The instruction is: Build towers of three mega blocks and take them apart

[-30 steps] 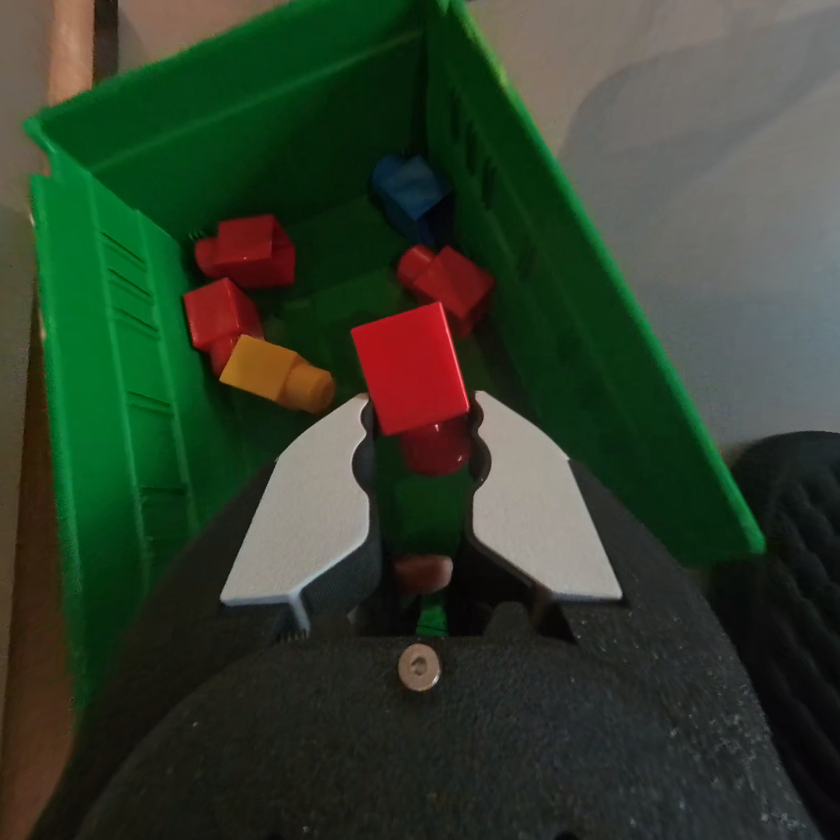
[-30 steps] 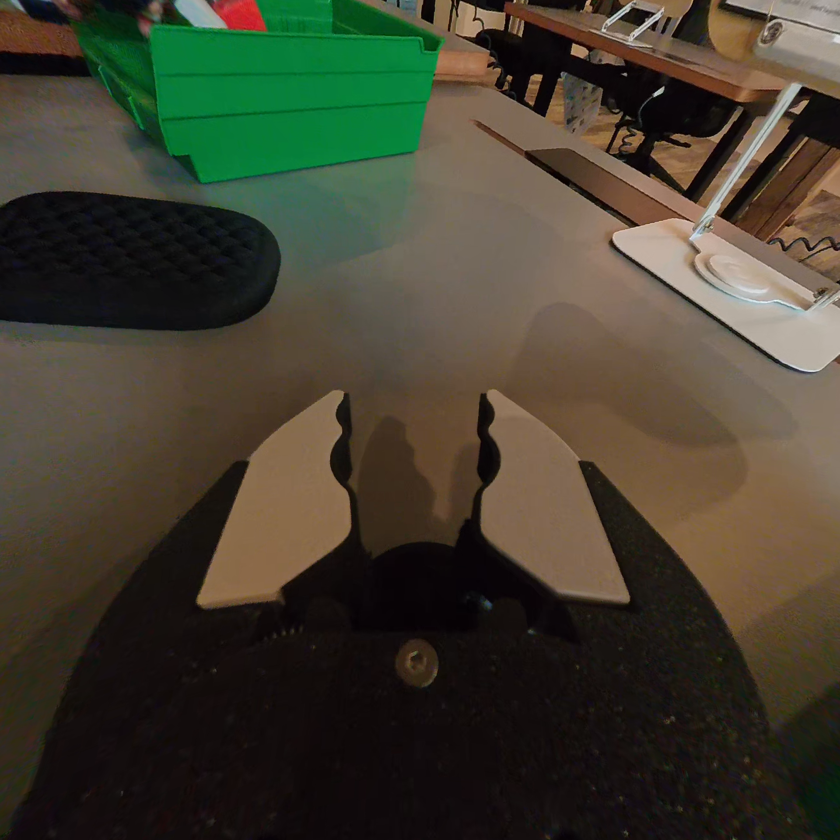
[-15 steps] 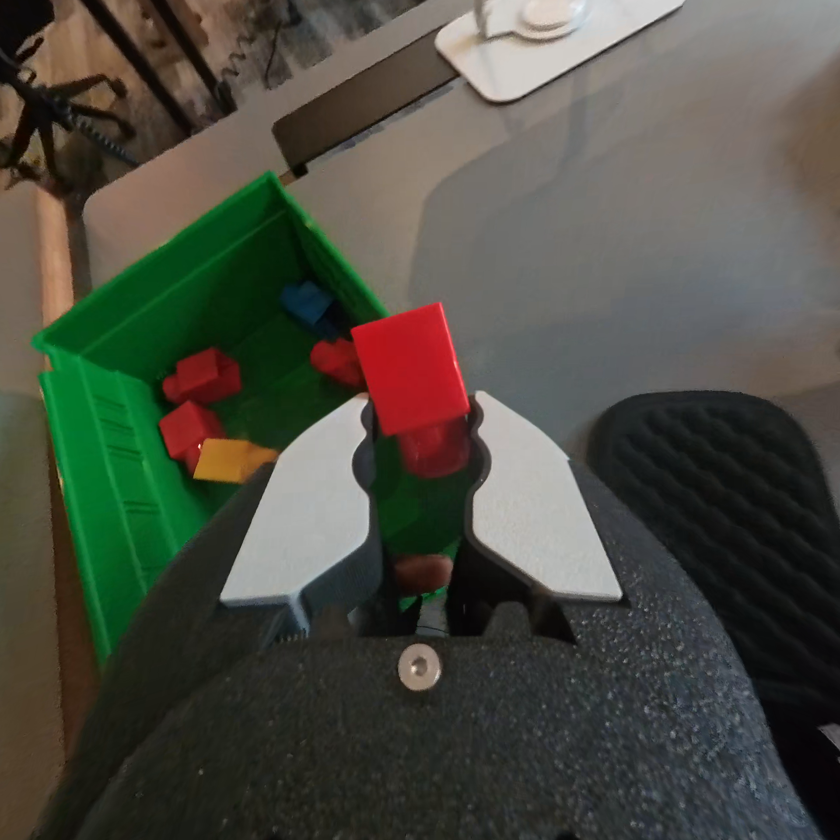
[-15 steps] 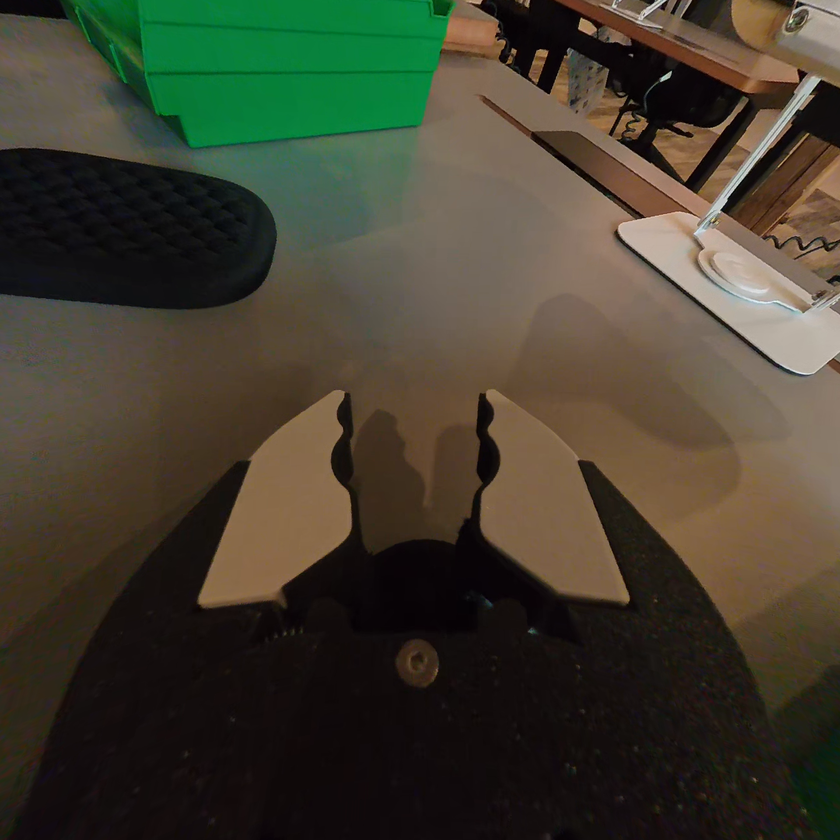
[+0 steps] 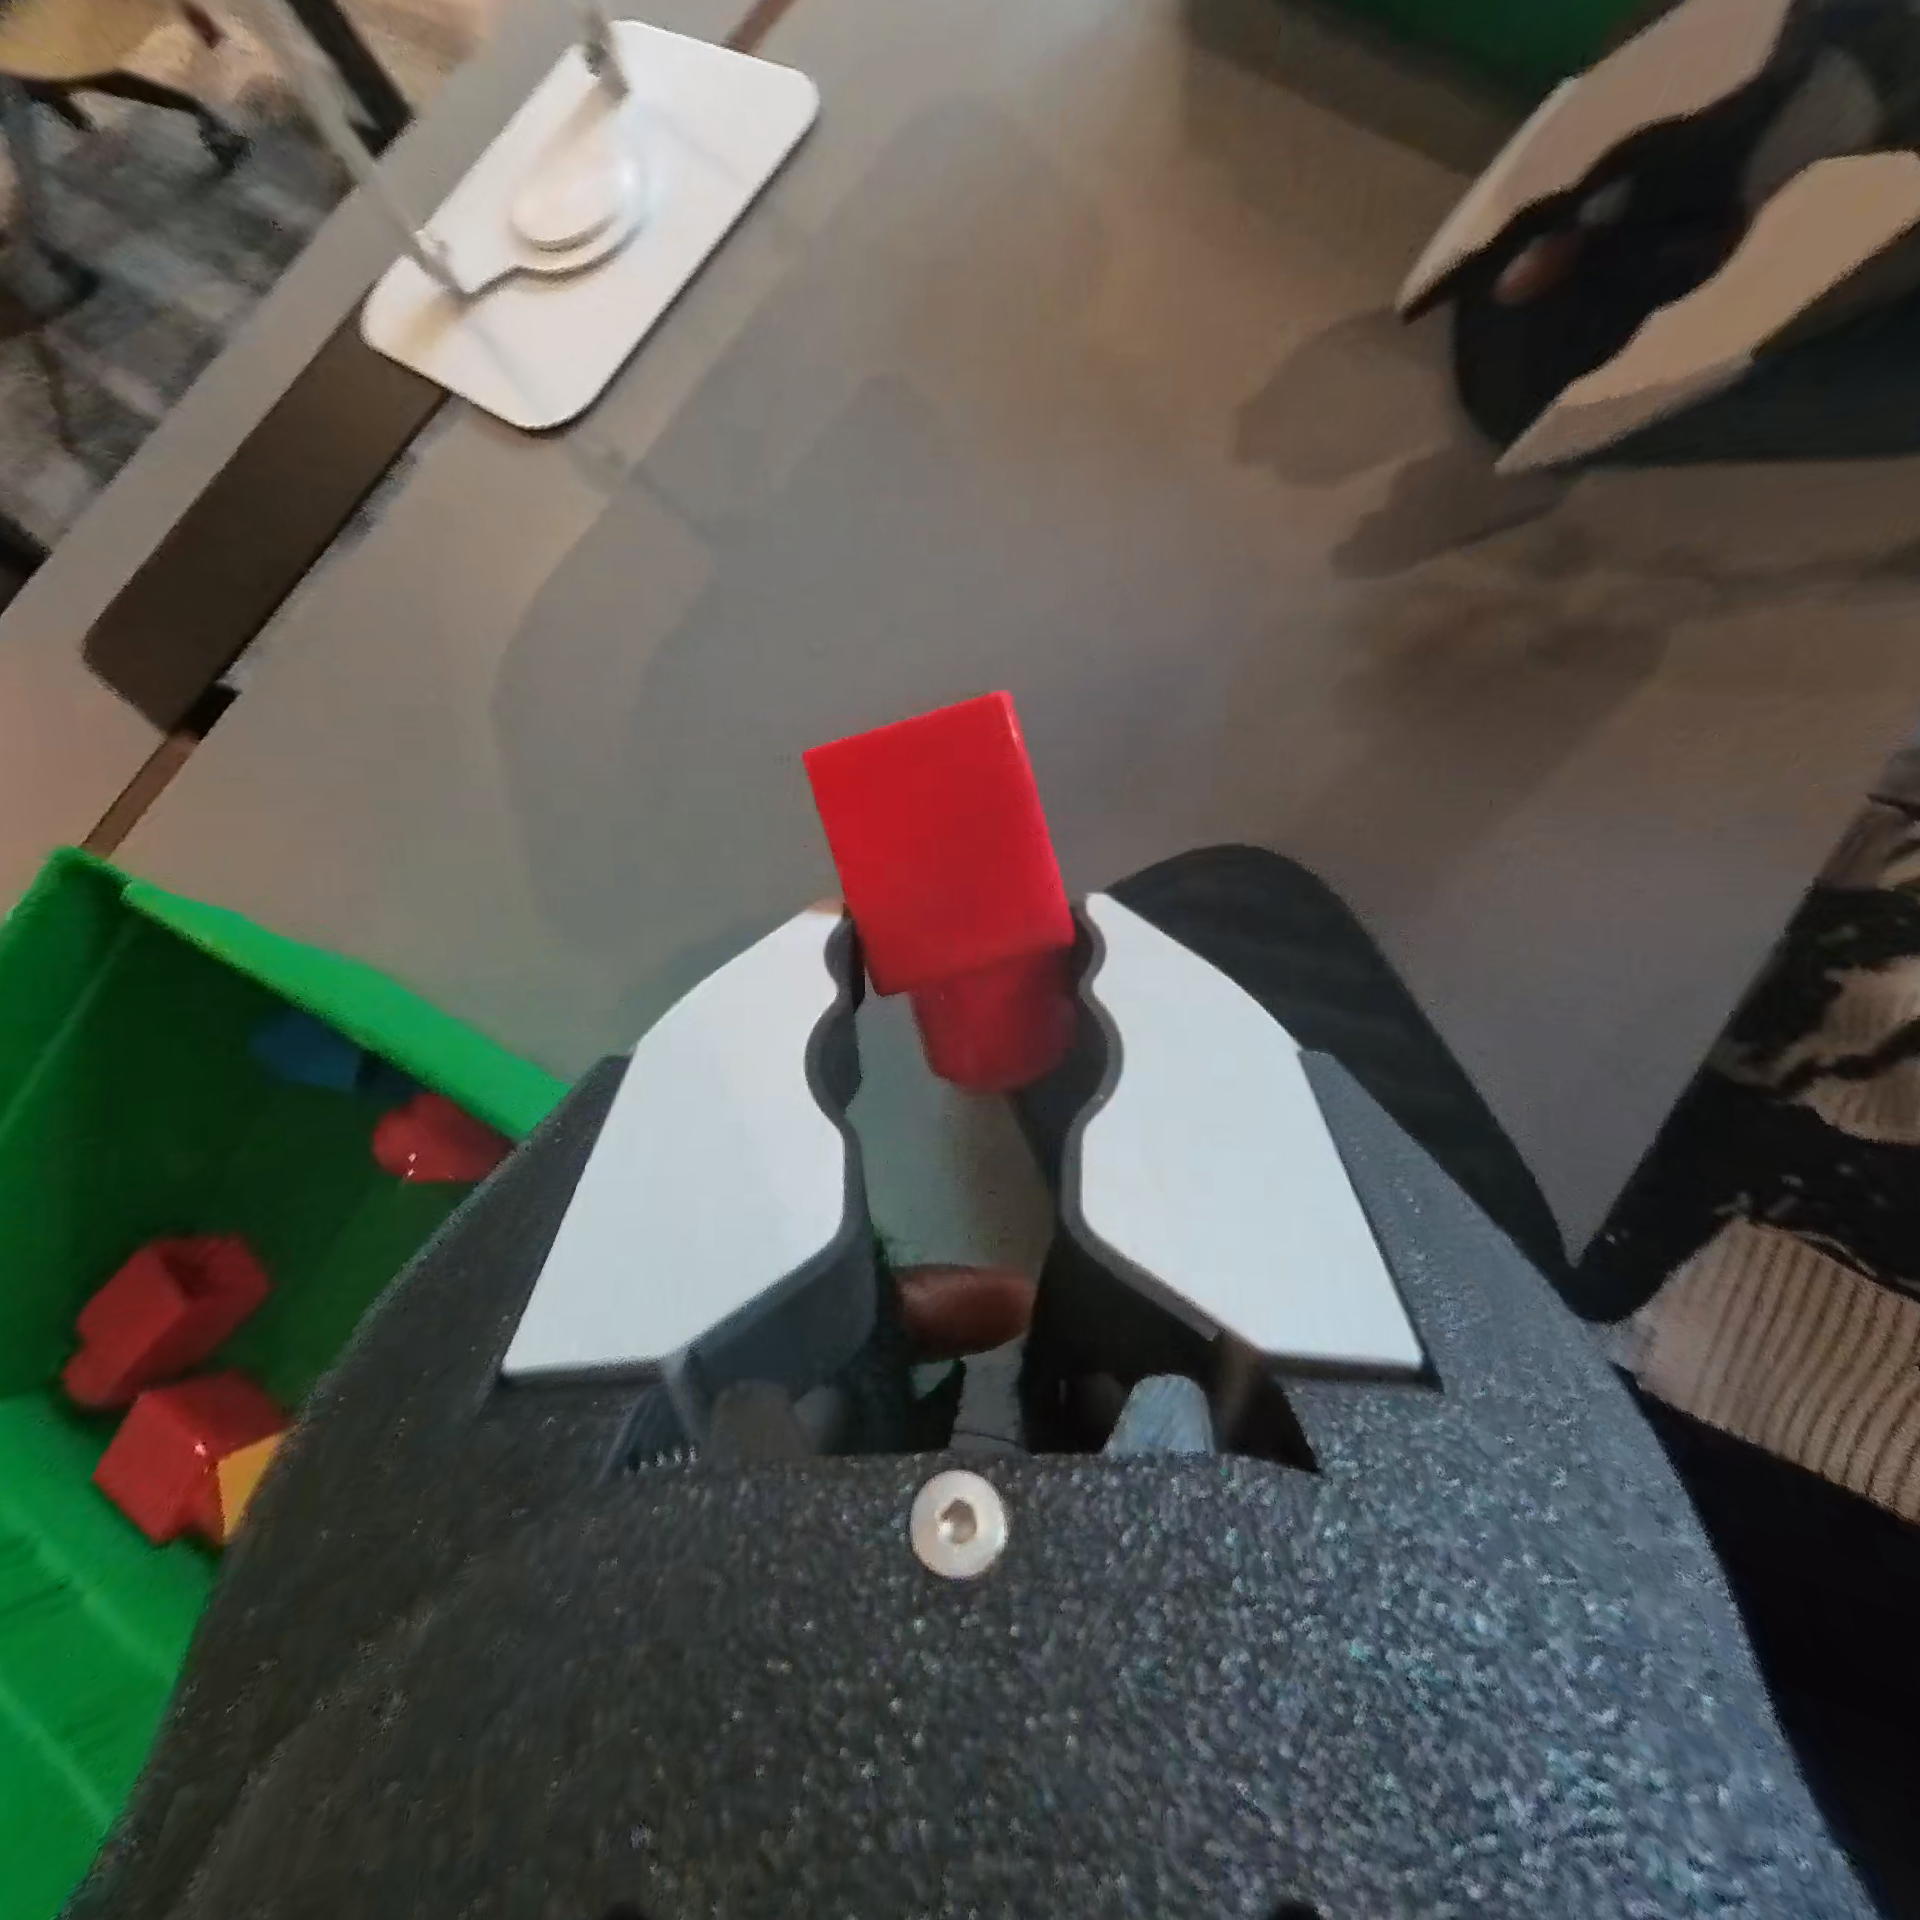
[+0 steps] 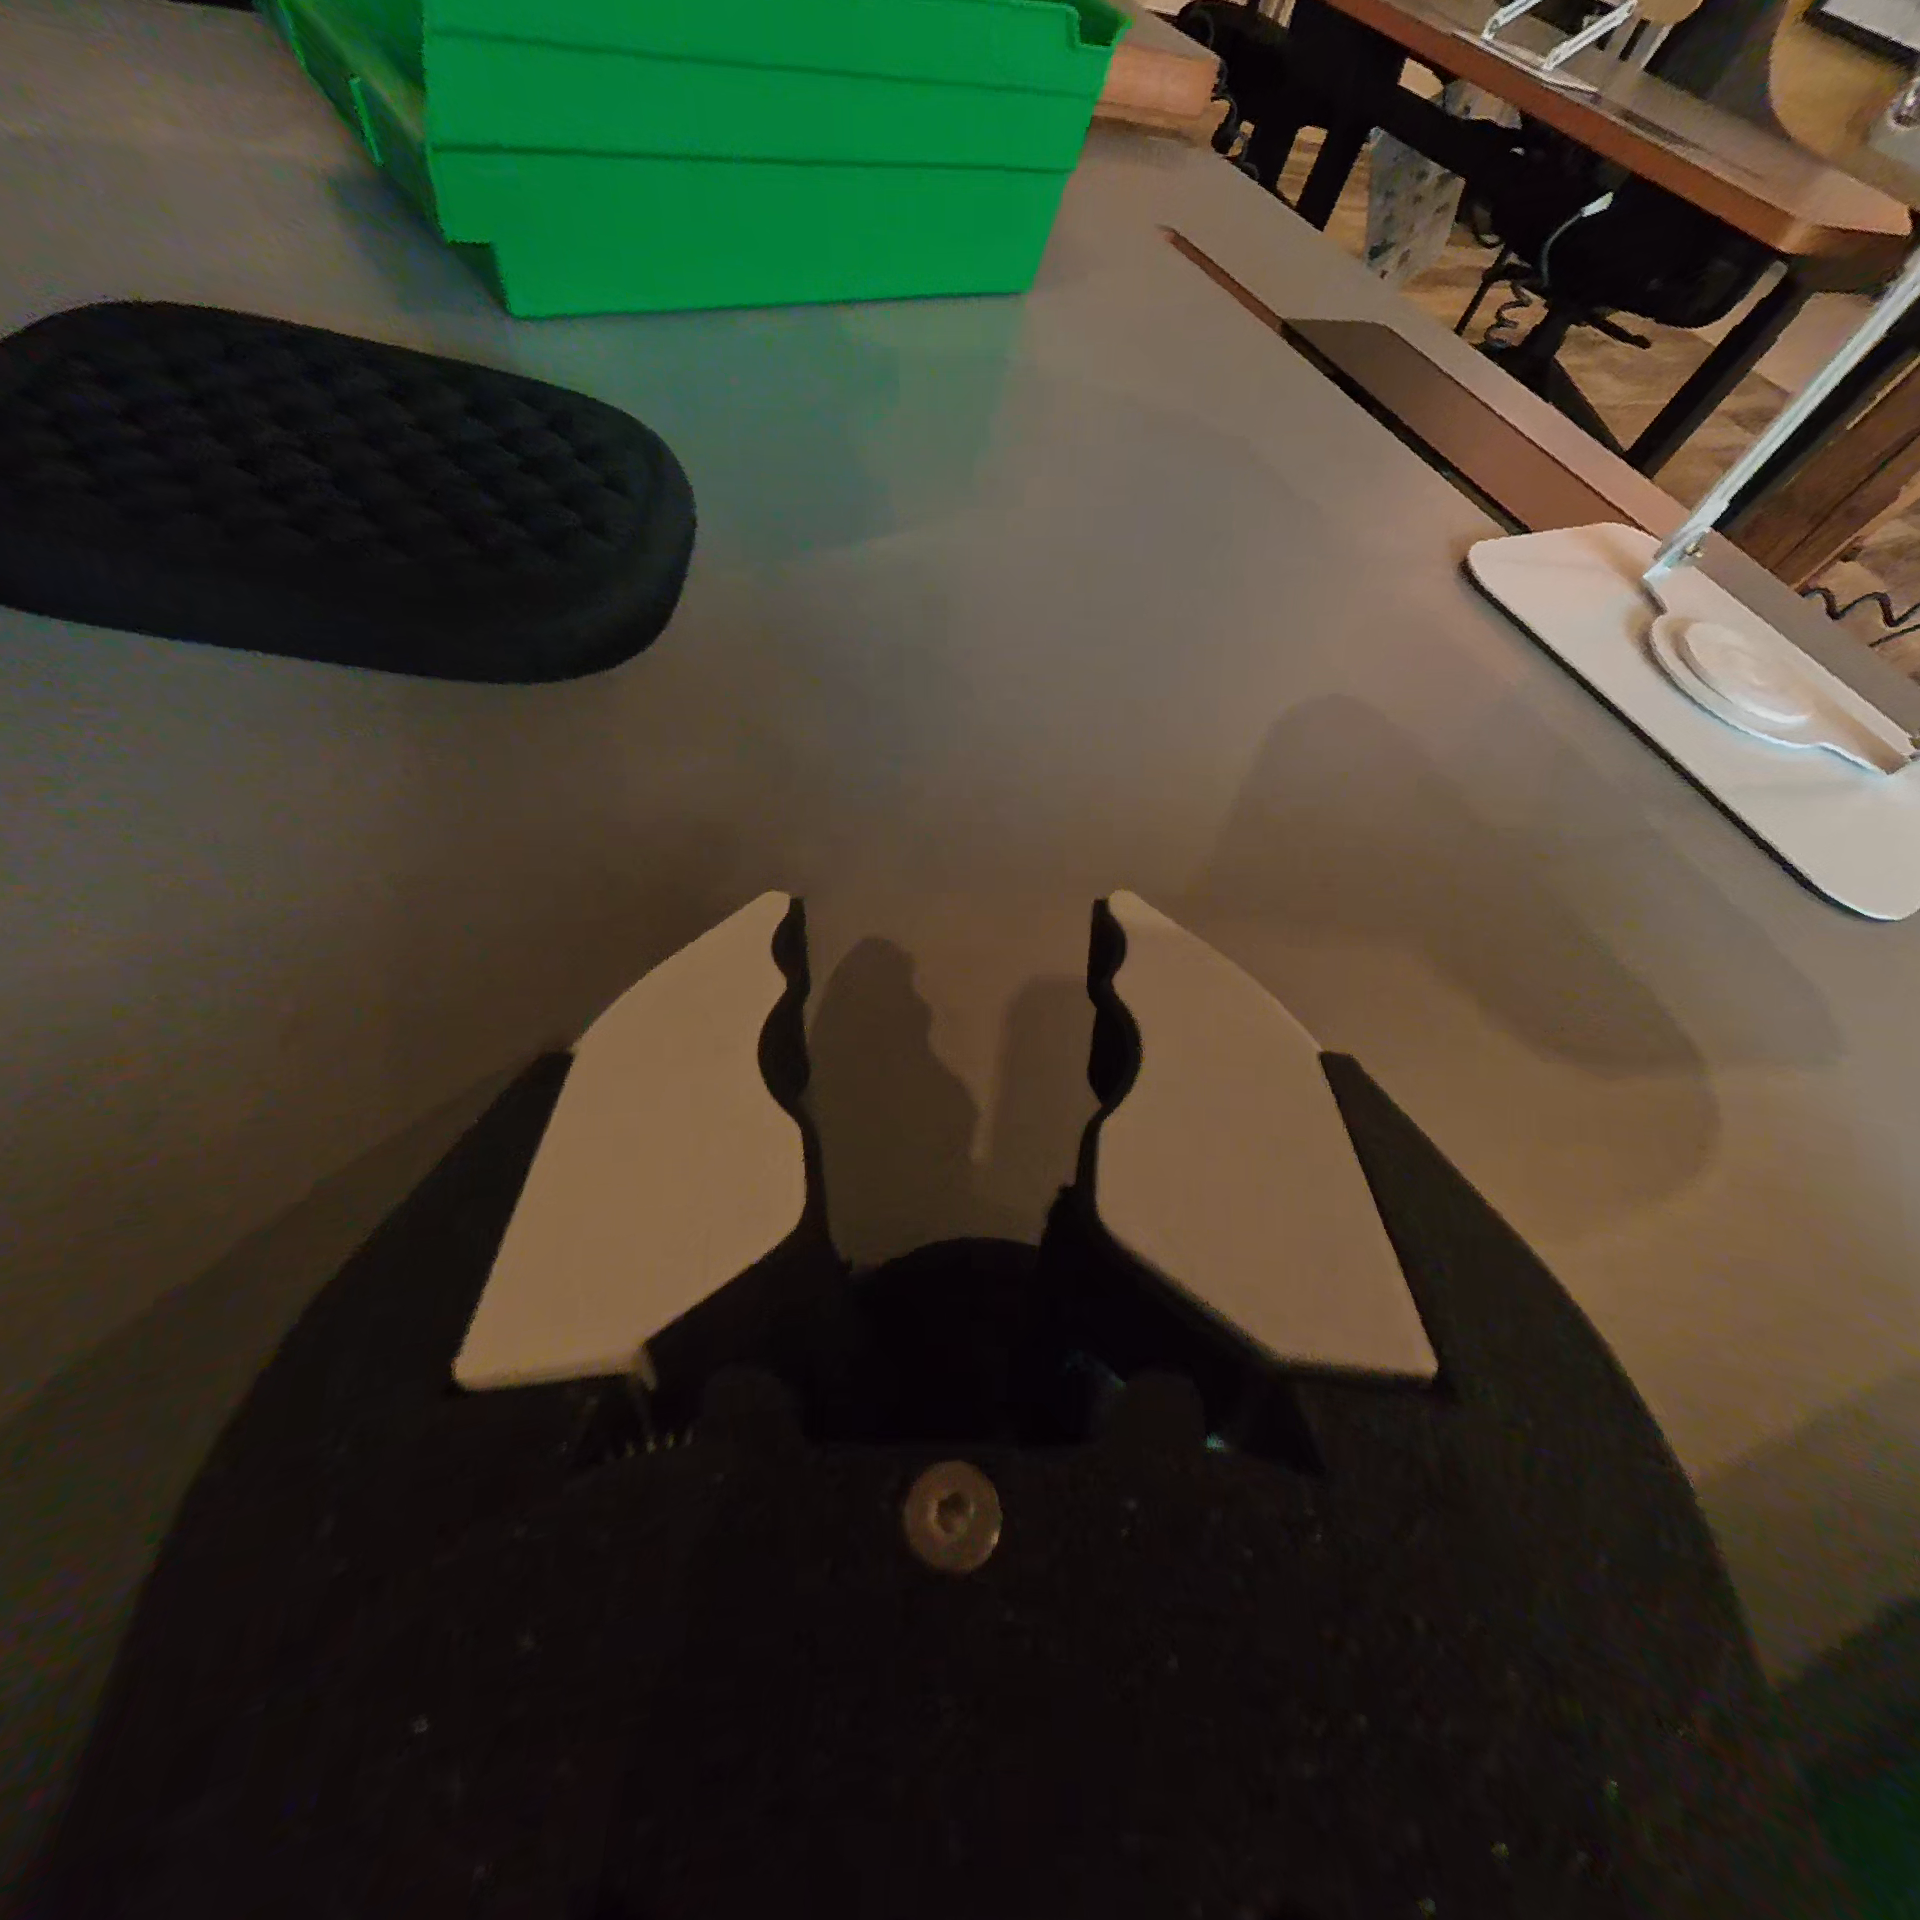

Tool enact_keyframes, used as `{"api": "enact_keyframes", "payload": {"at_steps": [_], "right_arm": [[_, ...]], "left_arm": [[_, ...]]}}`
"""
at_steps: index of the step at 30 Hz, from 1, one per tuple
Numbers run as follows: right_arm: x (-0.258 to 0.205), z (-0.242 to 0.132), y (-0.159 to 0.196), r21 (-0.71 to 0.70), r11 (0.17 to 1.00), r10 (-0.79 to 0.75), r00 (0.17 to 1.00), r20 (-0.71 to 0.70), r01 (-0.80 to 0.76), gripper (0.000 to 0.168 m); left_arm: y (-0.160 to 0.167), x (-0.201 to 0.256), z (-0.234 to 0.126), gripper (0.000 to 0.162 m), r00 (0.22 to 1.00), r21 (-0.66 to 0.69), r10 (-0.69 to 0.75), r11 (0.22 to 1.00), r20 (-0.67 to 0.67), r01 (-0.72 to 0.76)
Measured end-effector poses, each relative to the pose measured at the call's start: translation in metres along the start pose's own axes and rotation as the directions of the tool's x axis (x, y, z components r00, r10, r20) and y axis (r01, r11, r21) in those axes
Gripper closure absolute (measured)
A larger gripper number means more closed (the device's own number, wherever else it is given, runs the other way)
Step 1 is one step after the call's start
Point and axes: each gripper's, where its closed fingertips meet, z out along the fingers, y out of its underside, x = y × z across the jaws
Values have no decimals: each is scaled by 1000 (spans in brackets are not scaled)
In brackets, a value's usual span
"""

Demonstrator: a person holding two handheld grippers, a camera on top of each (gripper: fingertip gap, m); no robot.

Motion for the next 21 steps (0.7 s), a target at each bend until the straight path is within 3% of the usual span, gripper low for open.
{"api": "enact_keyframes", "payload": {"at_steps": [5, 15, 21], "right_arm": [[-10, -1, -17, 32, 998, -64, 996, 67, 62, 114], [-59, 12, -134, 232, 943, -301, 906, 299, 237, 106], [-80, 42, -134, 157, 922, -386, 800, 459, 354, 104]], "left_arm": [[2, 22, 13, 125, 990, -78, 83, 993, -113, -92], [-6, 63, 30, 125, 939, -141, 217, 955, -266, -261], [-6, 85, 34, 124, 896, -151, 286, 924, -340, -352]]}}
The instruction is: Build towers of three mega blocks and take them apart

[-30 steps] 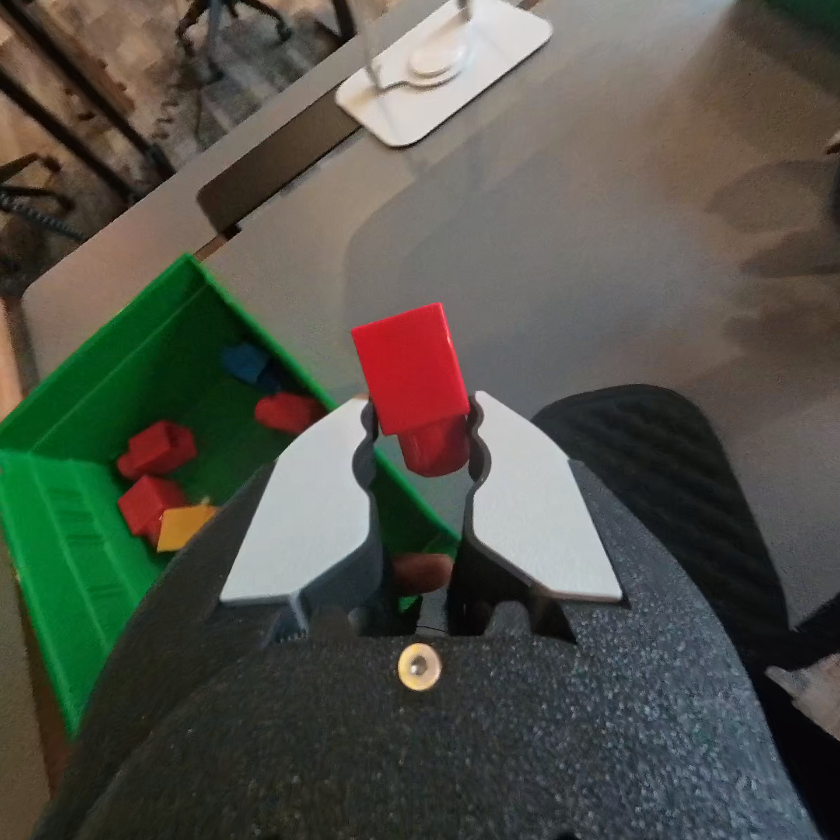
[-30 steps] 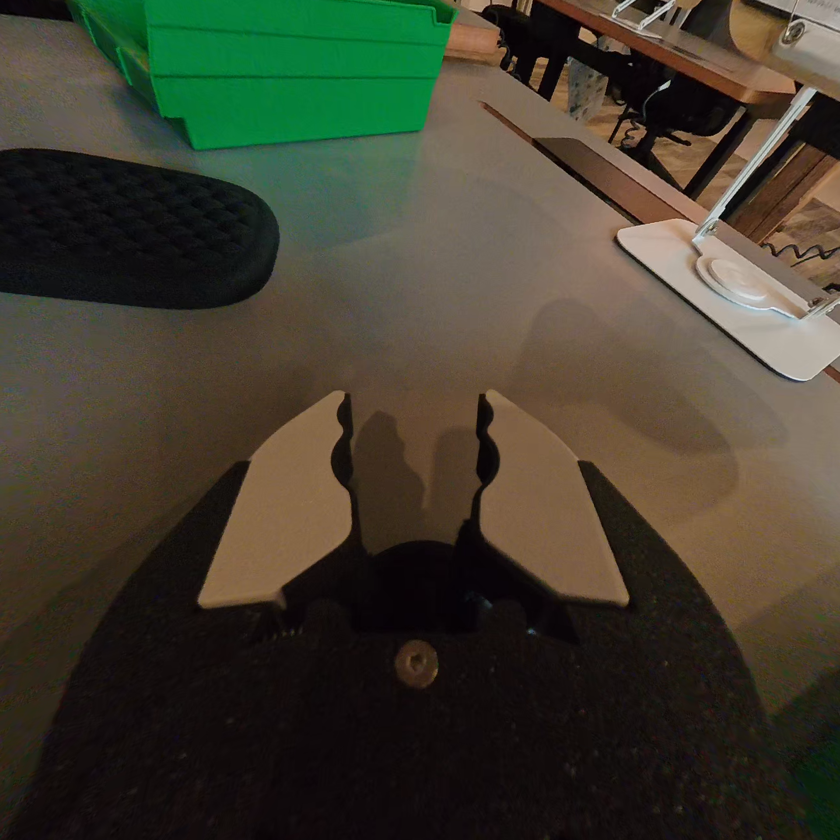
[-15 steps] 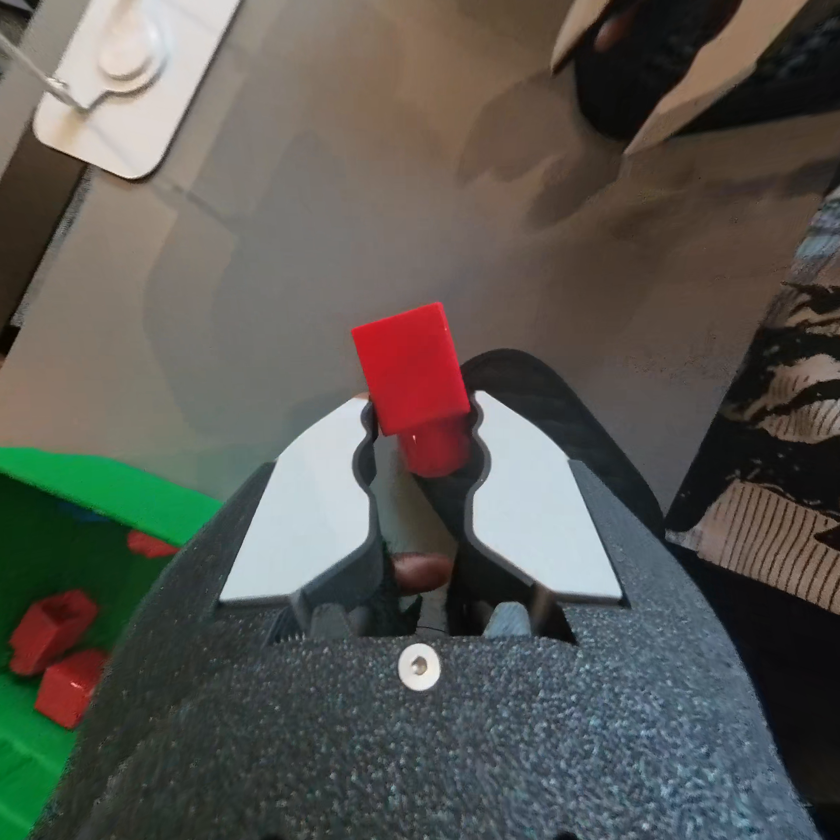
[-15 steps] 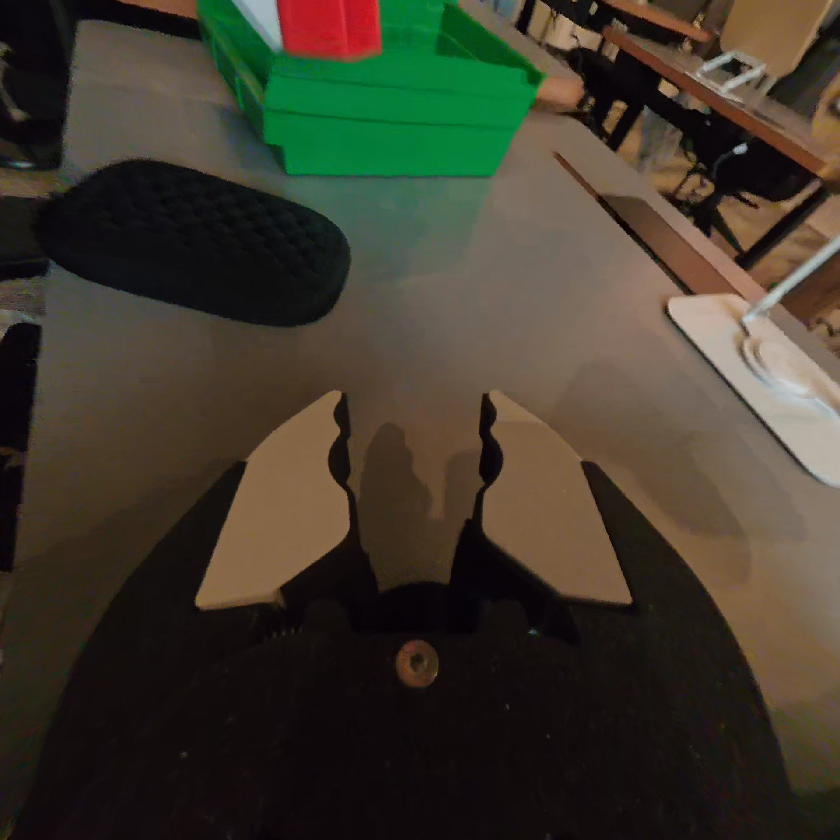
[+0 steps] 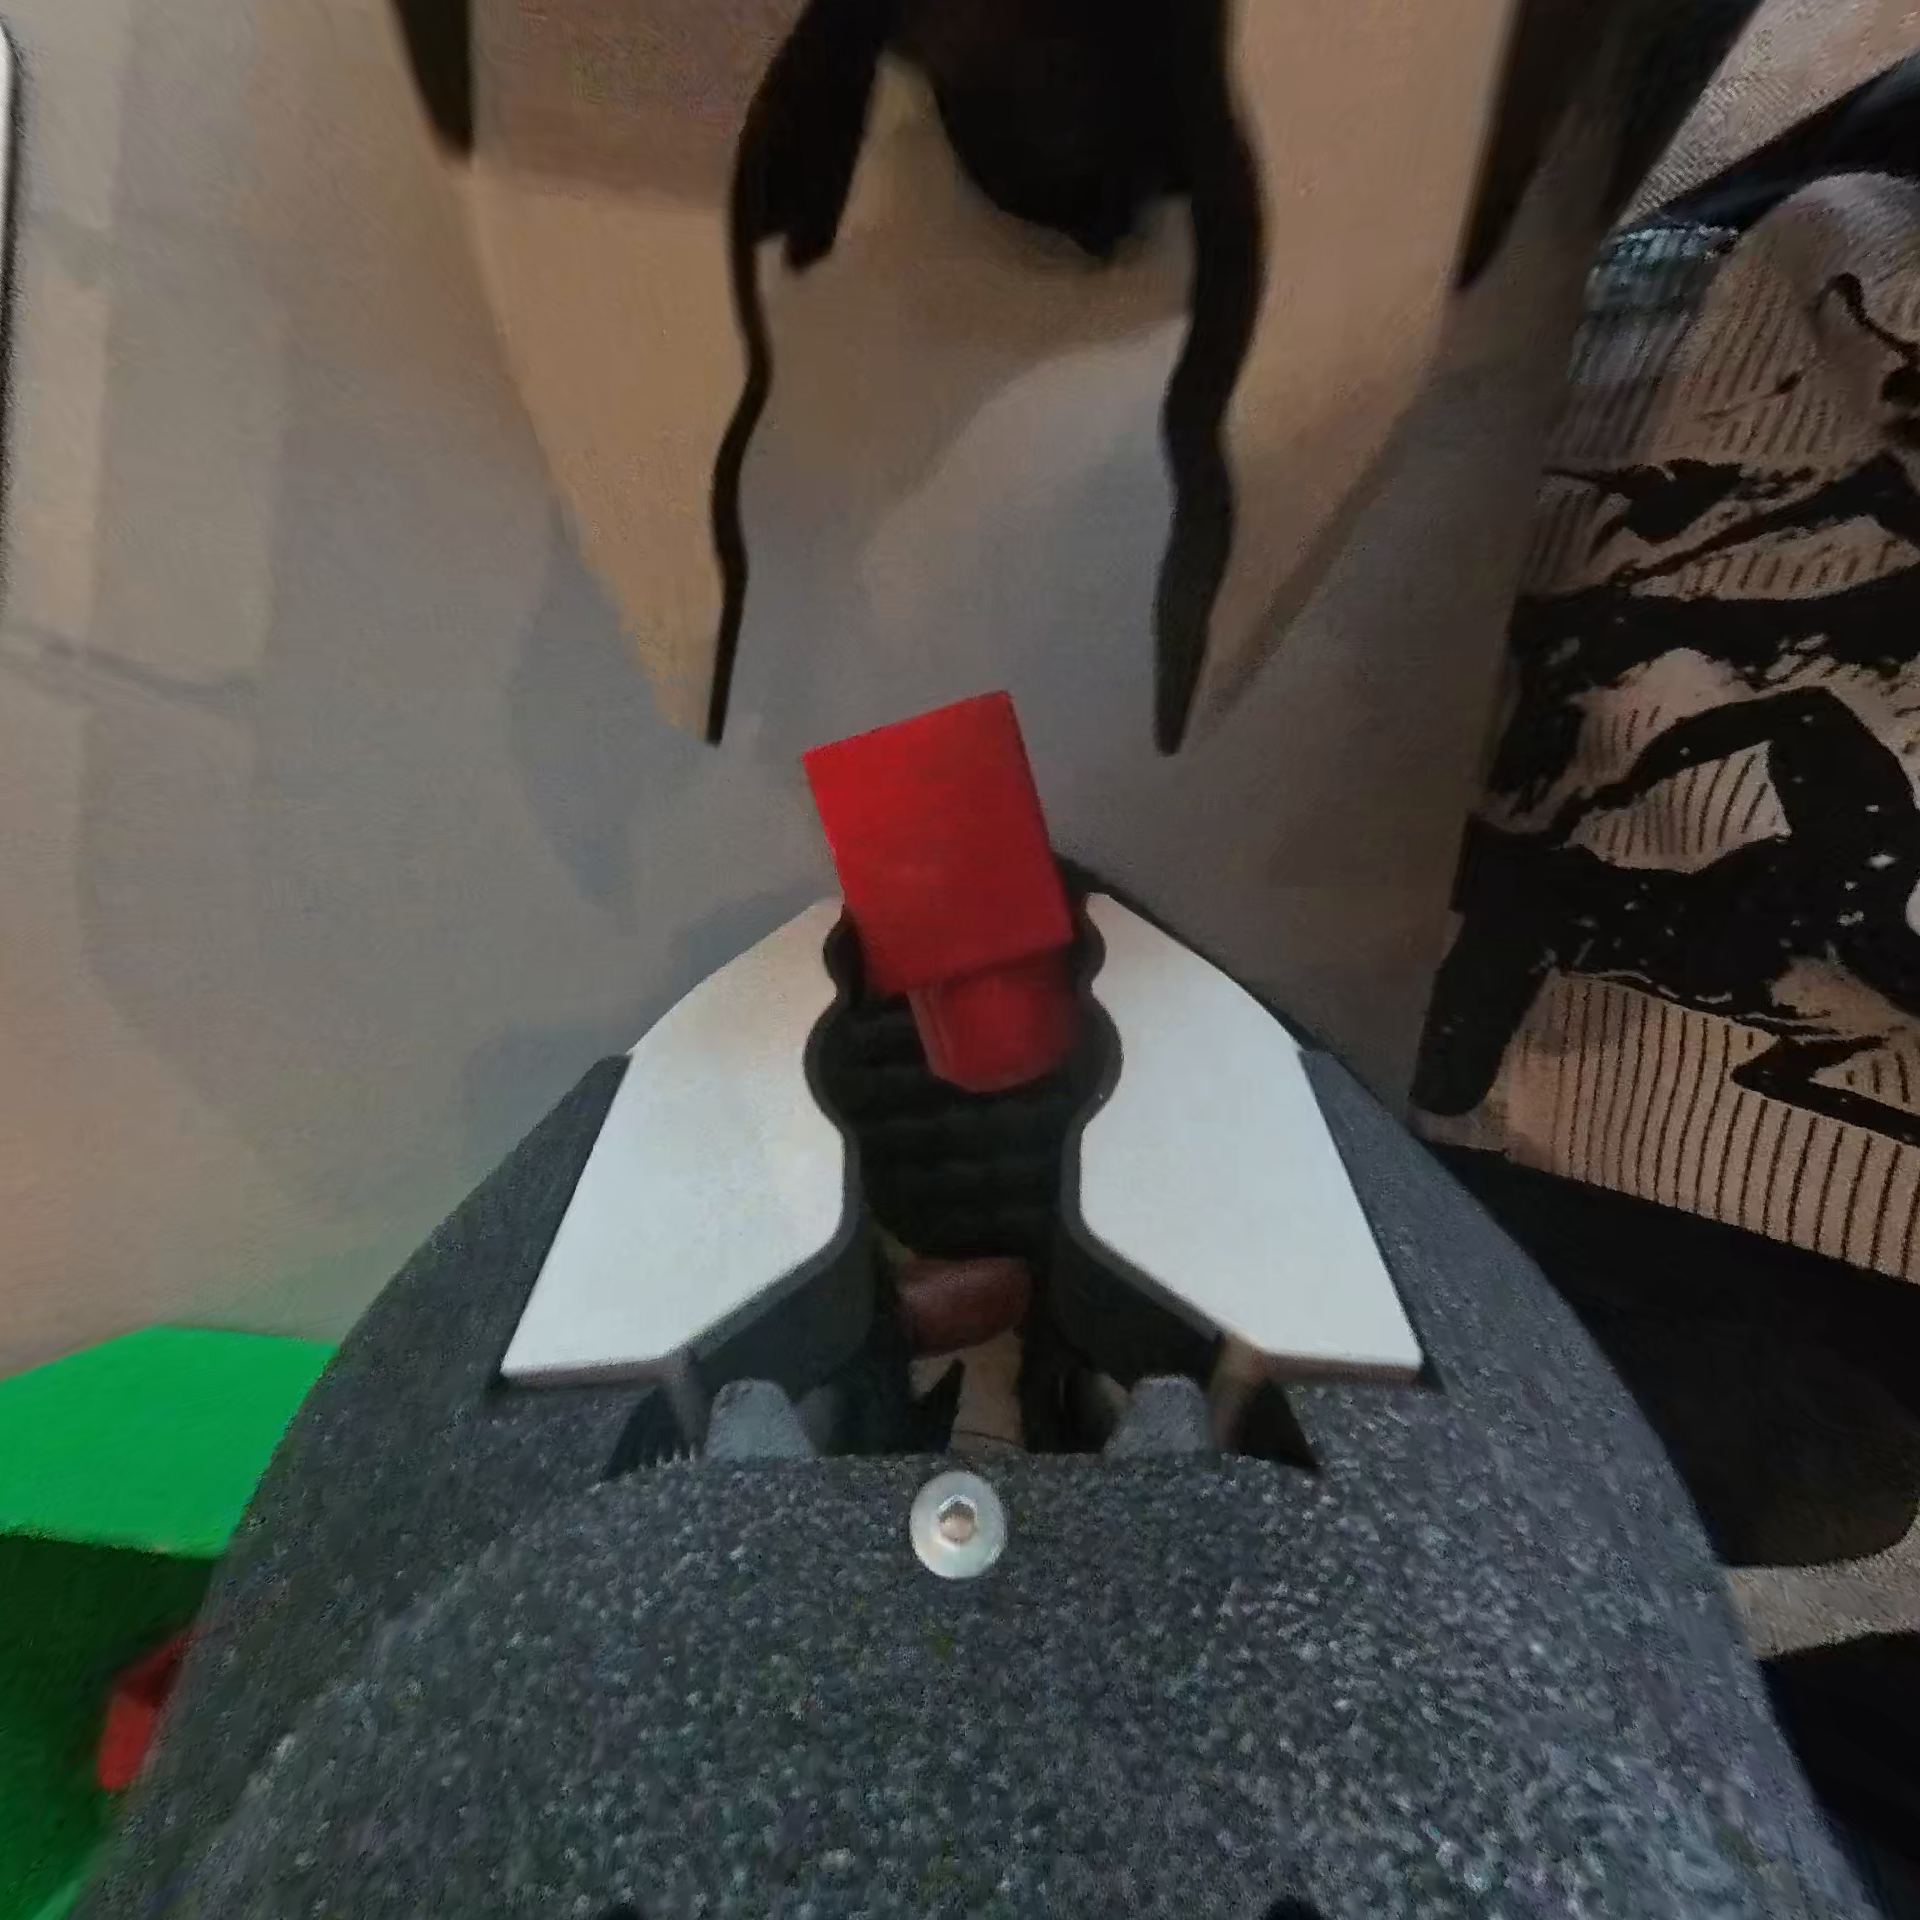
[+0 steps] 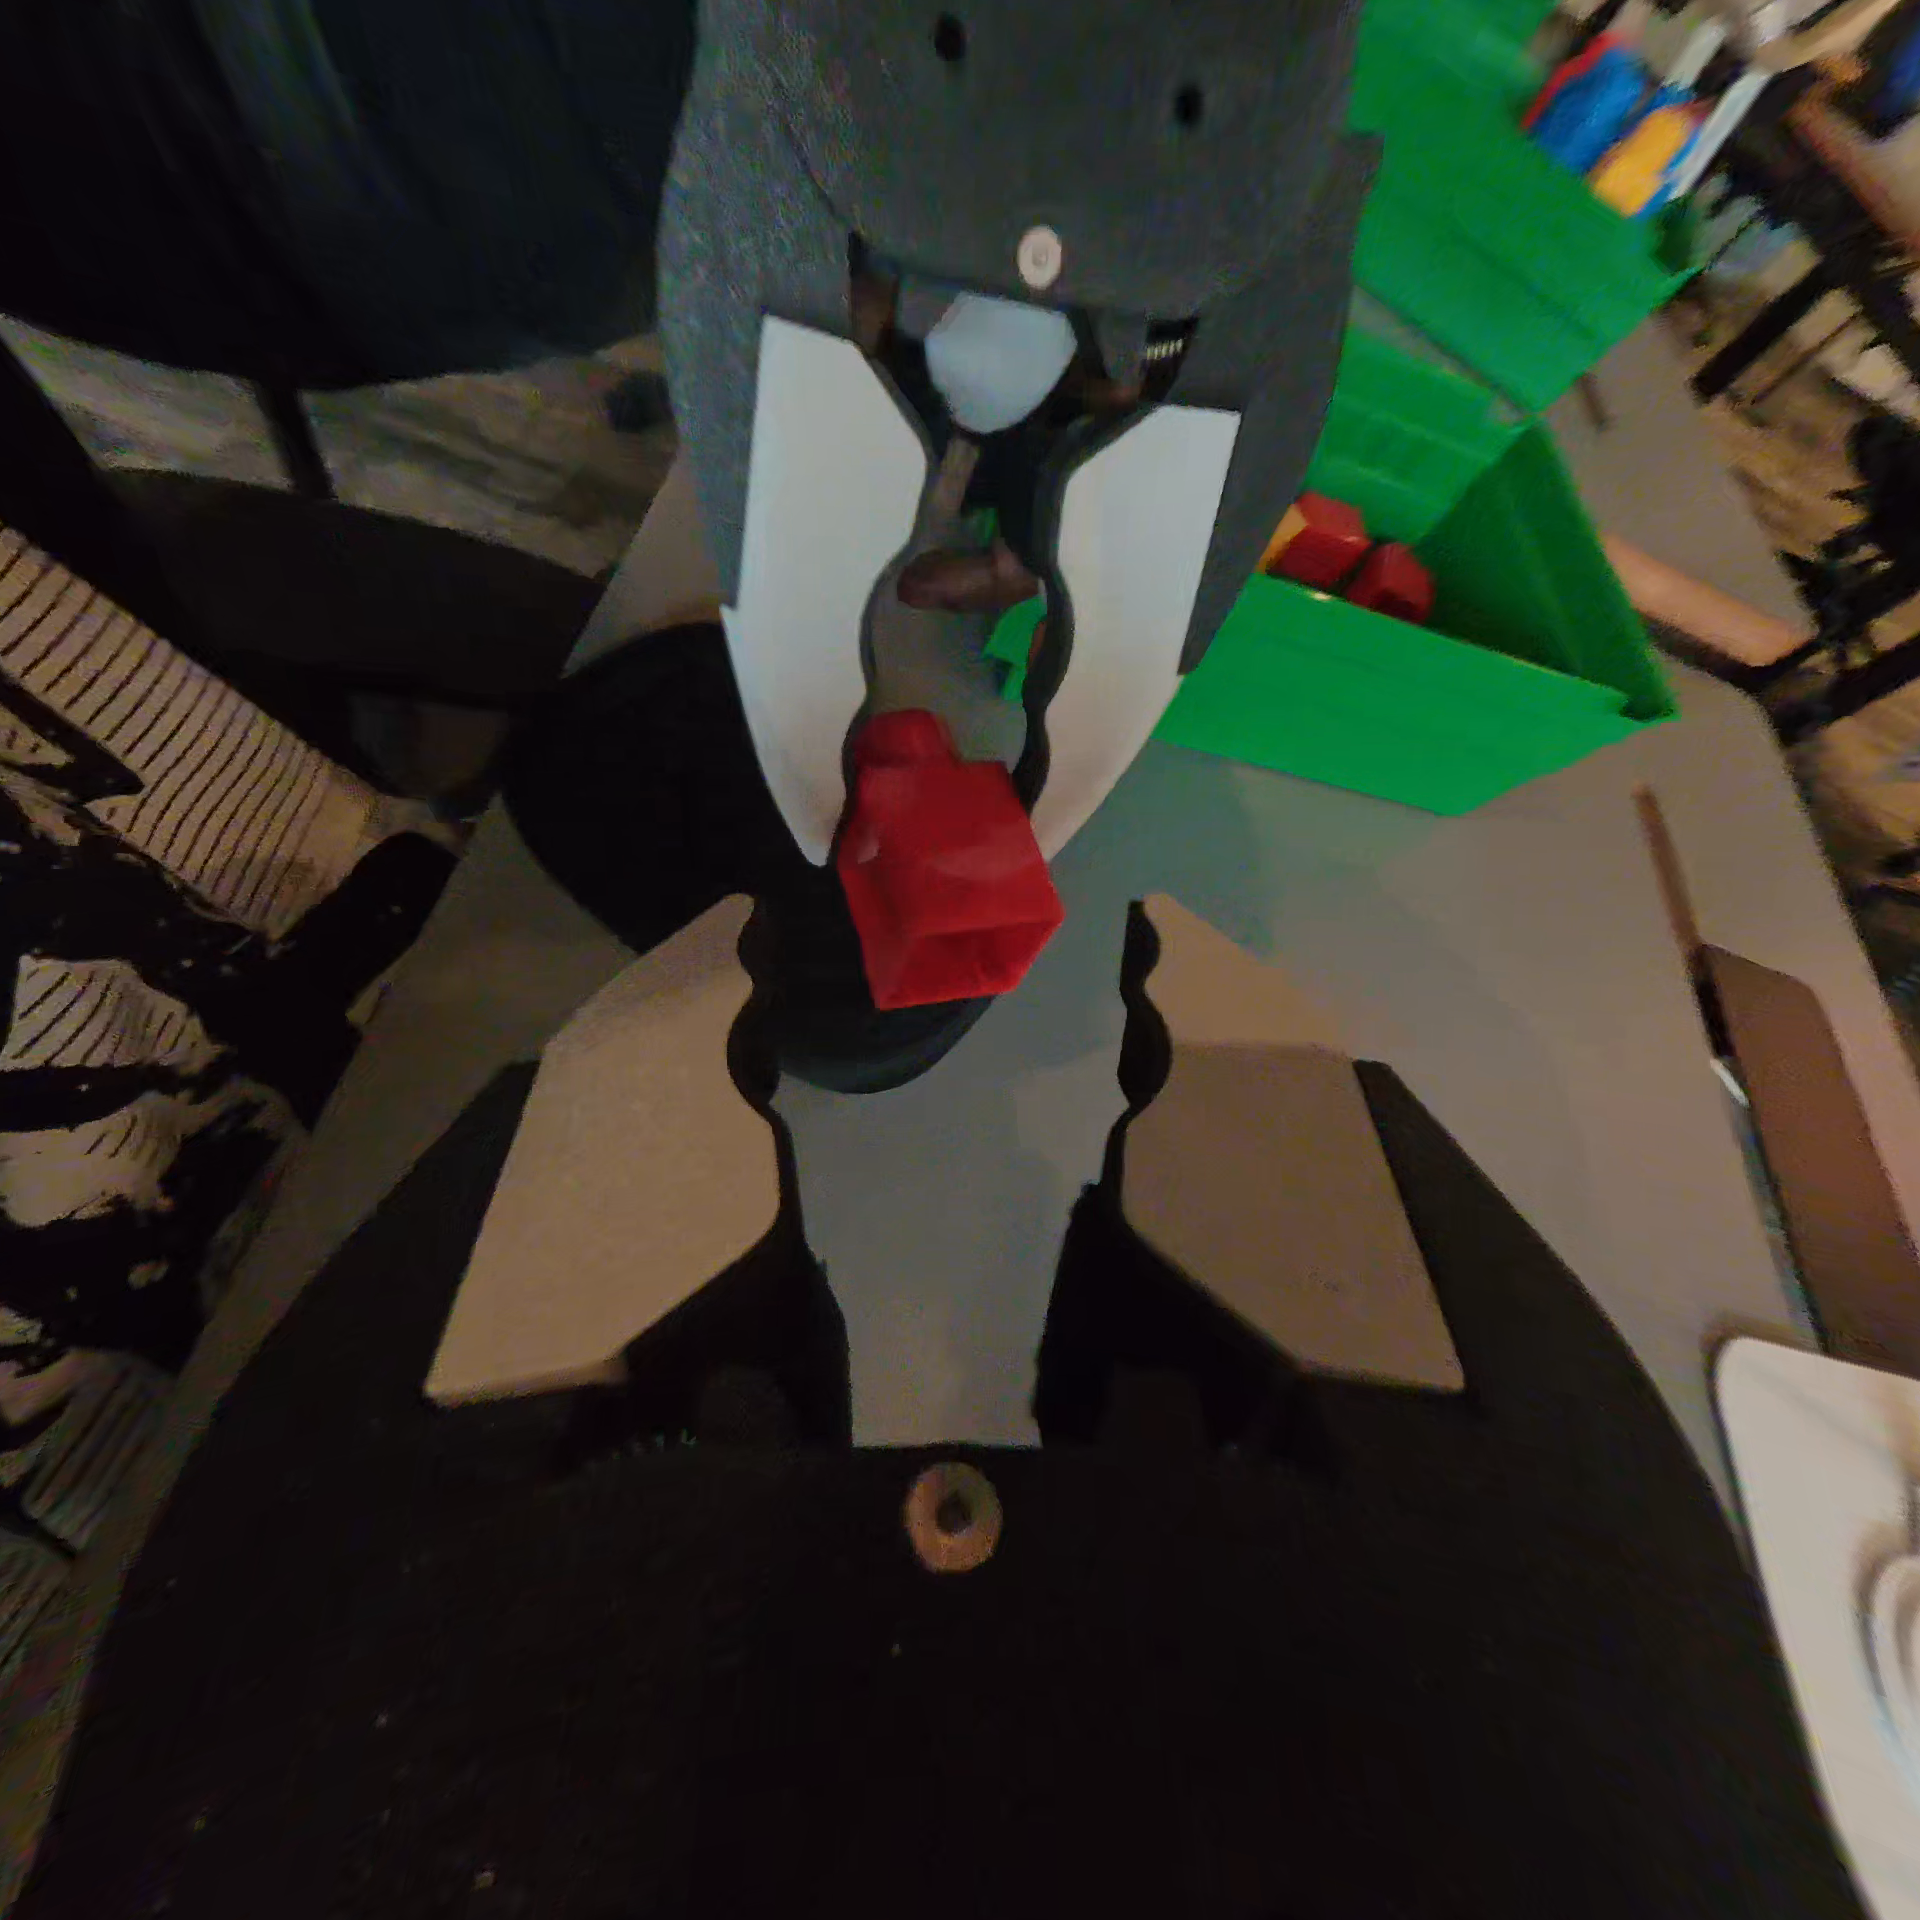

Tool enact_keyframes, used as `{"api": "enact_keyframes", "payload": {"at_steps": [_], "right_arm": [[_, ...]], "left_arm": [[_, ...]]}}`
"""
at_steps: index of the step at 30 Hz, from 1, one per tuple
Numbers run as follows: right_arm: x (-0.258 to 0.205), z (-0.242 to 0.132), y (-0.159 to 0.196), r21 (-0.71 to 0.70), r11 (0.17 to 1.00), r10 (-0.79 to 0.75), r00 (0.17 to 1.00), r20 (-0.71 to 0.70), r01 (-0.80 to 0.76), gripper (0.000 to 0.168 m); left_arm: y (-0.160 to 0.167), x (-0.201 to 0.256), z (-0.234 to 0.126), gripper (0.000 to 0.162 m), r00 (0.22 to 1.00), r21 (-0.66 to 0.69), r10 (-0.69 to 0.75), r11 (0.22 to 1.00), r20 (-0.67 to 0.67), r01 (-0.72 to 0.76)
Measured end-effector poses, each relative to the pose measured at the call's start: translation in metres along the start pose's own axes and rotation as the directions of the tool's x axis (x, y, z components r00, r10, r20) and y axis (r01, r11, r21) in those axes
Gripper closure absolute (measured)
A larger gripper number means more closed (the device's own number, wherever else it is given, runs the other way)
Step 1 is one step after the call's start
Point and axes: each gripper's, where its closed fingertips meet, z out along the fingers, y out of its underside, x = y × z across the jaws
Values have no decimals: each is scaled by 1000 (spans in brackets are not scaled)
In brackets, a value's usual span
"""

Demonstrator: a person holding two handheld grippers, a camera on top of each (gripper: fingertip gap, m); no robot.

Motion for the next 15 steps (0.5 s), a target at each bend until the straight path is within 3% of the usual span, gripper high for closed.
{"api": "enact_keyframes", "payload": {"at_steps": [7, 9, 12, 15], "right_arm": [[-5, 10, 6, 13, 999, -30, 998, 54, 30, 132], [-2, 7, 6, 39, 999, -15, 999, 35, 14, 133], [8, -2, 4, 107, 994, 31, 999, -27, -28, 133], [24, -19, -7, 264, 957, 145, 986, -86, -118, 133]], "left_arm": [[-1, 8, 1, 124, 999, 14, 34, 999, -42, -33], [-5, 7, 0, 124, 999, 53, 17, 998, -40, -15], [-13, -5, -5, 114, 998, 154, -55, 987, 1, 54], [-31, -21, -16, 102, 986, 381, -161, 915, 39, 134]]}}
